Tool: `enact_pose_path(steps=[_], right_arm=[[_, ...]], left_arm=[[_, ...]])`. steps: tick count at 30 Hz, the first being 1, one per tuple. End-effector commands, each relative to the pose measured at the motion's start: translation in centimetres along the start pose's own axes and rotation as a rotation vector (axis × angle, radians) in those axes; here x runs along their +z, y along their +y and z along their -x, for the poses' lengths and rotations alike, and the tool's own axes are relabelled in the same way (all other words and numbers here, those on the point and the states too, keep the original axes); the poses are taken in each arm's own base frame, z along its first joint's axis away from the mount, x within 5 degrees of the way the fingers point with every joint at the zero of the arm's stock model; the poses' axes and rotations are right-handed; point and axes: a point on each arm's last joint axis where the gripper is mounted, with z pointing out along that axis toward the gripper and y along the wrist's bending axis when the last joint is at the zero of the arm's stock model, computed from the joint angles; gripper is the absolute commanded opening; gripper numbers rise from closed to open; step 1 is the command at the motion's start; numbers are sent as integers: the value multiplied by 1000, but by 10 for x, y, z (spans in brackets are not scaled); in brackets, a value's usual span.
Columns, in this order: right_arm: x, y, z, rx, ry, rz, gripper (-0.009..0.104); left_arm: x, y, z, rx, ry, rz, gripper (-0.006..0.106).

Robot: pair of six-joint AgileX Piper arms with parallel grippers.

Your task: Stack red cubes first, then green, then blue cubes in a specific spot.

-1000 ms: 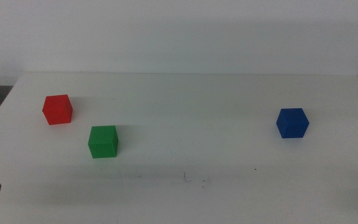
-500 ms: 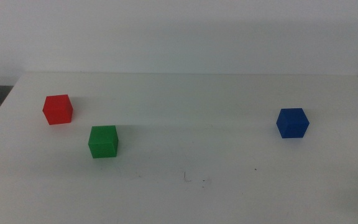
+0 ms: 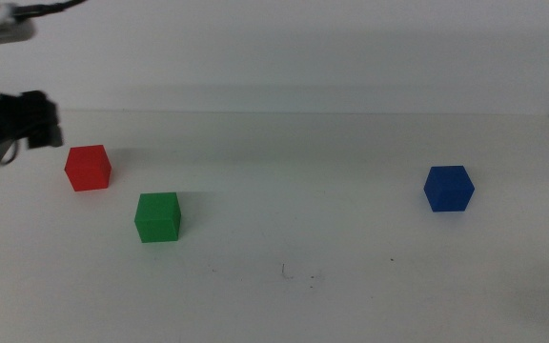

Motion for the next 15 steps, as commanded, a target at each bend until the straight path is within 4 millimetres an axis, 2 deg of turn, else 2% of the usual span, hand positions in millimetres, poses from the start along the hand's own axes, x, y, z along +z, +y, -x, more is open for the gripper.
enact_pose_path(steps=[1,8,15], right_arm=[[0,0,0,-13,-10,-5,89],[0,0,0,-13,-10,-5,89],[0,0,0,-13,-10,-5,89]], left_arm=[[23,-1,19,-26,29,5,94],[106,3,65,38,154,33,94],[167,12,84,45,283,46,94]])
